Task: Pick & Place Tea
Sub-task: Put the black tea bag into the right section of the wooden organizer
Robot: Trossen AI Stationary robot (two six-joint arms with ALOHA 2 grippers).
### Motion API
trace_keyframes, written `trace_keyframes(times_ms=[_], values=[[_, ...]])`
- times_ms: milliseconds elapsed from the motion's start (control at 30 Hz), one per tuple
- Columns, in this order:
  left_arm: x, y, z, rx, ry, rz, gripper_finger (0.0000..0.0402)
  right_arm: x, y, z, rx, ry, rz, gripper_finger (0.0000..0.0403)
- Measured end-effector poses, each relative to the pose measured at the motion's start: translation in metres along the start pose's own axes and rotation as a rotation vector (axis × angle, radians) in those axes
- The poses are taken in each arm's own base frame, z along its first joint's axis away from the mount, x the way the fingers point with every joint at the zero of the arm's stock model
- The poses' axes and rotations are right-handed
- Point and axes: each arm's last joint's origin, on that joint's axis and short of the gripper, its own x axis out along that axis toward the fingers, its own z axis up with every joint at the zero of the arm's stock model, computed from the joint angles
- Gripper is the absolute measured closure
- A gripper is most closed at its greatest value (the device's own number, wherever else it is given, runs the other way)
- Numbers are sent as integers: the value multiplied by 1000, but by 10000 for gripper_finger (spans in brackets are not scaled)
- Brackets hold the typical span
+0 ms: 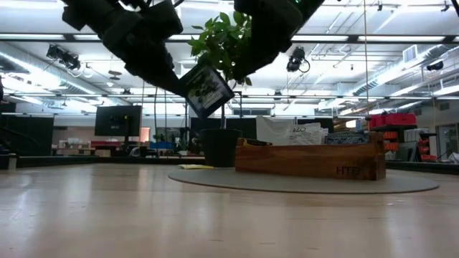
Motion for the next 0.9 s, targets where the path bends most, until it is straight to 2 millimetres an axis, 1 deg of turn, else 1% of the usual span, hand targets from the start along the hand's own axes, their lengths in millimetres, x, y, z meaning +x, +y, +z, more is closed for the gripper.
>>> trace_keyframes(times_ms=[133, 267, 333, 500, 767, 900], values=[[-2, 4, 2, 8, 30, 94, 400, -5, 3, 9, -31, -71, 4, 207], [-1, 8, 3, 3, 20, 119, 400, -7, 3, 19, -31, -175, 7, 206], [-1, 10, 4, 1, 14, 123, 400, -7, 1, 21, -24, -199, 19, 206], [-1, 9, 7, 24, -14, 119, 400, -5, -11, 21, 16, -204, 15, 206], [-1, 9, 10, 49, -44, 117, 400, 4, -20, 21, 47, -209, 16, 207], [-1, 9, 10, 52, -45, 116, 400, 5, -24, 19, 72, -196, 20, 225]])
